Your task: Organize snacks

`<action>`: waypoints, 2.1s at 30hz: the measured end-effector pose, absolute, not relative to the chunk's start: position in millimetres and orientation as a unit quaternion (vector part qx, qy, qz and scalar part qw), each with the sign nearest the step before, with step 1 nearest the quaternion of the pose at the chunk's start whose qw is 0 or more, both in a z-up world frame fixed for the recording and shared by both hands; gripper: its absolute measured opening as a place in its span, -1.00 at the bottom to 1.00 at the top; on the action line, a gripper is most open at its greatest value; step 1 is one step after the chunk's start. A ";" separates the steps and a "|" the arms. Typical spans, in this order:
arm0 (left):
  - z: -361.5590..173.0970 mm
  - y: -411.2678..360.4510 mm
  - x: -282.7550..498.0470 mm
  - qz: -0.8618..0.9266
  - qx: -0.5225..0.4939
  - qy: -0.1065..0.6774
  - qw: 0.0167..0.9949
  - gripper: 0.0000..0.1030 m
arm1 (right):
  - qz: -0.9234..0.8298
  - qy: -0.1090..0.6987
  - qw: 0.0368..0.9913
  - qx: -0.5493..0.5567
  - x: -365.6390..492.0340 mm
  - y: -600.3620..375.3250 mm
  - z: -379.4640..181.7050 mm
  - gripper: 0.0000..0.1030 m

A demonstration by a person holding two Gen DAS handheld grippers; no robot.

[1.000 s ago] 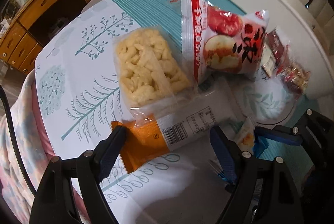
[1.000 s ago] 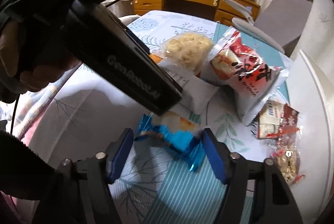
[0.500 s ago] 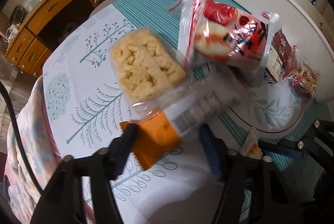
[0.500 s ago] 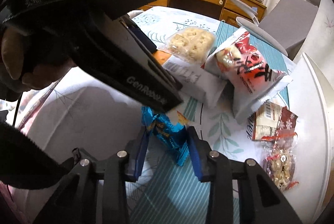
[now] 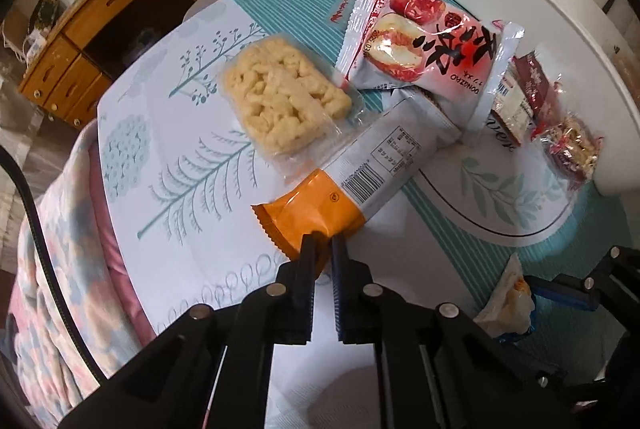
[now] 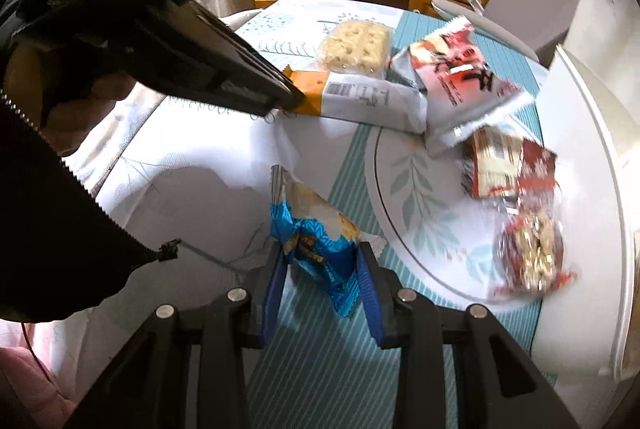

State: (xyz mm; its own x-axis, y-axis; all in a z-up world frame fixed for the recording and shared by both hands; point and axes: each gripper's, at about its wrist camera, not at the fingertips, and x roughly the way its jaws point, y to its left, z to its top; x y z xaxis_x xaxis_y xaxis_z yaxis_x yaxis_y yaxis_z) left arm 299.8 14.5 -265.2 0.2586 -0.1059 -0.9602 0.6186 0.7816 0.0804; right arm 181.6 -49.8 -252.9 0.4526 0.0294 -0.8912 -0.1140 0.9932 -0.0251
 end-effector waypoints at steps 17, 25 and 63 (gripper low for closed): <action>-260.5 3.7 315.7 -0.295 0.217 0.573 0.733 0.27 | -0.009 0.531 0.846 0.033 152.9 -79.8 -245.9 -0.32; -274.1 3.5 327.9 -0.299 0.212 0.570 0.735 0.36 | -0.027 0.536 0.842 0.060 145.6 -84.2 -242.1 -0.32; -272.4 25.3 283.3 -0.329 0.227 0.559 0.727 -0.79 | -0.125 0.514 0.836 0.143 114.0 -72.2 -170.5 -0.33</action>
State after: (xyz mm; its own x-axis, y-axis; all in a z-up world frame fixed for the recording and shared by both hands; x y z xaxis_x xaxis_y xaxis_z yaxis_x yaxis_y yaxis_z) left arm 283.3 25.3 -272.4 0.1592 -0.2237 -0.9616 0.7312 0.6811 -0.0374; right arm 114.0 -72.2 -170.5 0.4393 -0.0623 -0.8962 0.3563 0.9278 0.1102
